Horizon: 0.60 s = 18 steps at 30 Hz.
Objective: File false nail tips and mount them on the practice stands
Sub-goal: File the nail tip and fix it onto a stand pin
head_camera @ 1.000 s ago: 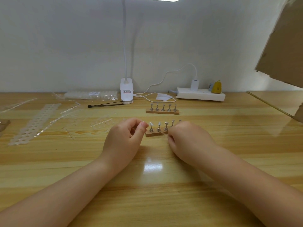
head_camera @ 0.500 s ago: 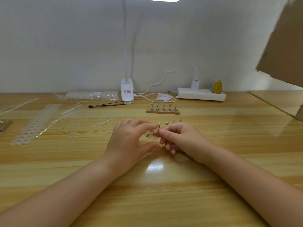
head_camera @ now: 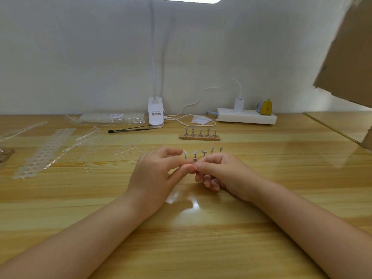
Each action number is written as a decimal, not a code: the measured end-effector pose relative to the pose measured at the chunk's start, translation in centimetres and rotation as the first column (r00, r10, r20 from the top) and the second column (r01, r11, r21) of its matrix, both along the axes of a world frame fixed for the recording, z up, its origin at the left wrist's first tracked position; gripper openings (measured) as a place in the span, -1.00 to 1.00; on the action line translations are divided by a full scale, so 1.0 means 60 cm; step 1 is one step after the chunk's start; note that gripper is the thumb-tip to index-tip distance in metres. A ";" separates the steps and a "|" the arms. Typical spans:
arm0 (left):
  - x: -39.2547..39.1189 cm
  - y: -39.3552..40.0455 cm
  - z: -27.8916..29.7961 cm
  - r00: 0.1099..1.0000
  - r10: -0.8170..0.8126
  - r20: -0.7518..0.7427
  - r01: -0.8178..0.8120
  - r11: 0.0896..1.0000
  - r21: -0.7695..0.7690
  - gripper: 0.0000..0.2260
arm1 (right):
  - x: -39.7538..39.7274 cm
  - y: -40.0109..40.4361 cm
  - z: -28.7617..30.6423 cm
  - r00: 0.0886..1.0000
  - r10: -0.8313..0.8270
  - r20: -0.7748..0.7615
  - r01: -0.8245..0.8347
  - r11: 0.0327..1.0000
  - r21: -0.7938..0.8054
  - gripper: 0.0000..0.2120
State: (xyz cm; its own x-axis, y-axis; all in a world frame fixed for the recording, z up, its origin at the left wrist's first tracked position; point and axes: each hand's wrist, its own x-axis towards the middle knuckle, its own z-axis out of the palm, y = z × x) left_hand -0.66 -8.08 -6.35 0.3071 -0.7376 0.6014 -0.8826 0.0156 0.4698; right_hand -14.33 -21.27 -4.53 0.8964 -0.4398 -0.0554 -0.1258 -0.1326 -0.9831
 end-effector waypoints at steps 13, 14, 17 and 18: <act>0.000 -0.002 -0.002 0.996 0.009 0.088 -0.010 1.000 0.005 -0.75 | -0.002 0.006 0.006 0.996 0.032 -0.089 -0.043 0.991 -0.129 -0.85; 0.001 -0.002 -0.002 0.998 -0.004 0.069 0.004 1.000 0.005 -0.77 | -0.001 0.006 0.005 0.995 0.030 -0.097 -0.044 0.989 -0.143 -0.84; 0.002 -0.001 -0.001 0.999 -0.035 -0.023 0.036 0.999 0.001 -0.81 | 0.001 0.008 0.004 0.994 0.015 -0.113 -0.033 0.987 -0.159 -0.84; 0.001 -0.001 0.000 0.998 -0.038 -0.044 0.037 0.999 -0.008 -0.81 | 0.001 0.008 0.004 0.994 0.013 -0.109 -0.029 0.989 -0.148 -0.84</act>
State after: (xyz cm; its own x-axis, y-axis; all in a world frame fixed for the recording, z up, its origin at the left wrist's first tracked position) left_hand -0.59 -8.14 -6.35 0.3058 -0.7447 0.5932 -0.8596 0.0519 0.5083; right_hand -14.26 -20.81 -4.29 0.8978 -0.4316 -0.0874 -0.2255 -0.2800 -0.9331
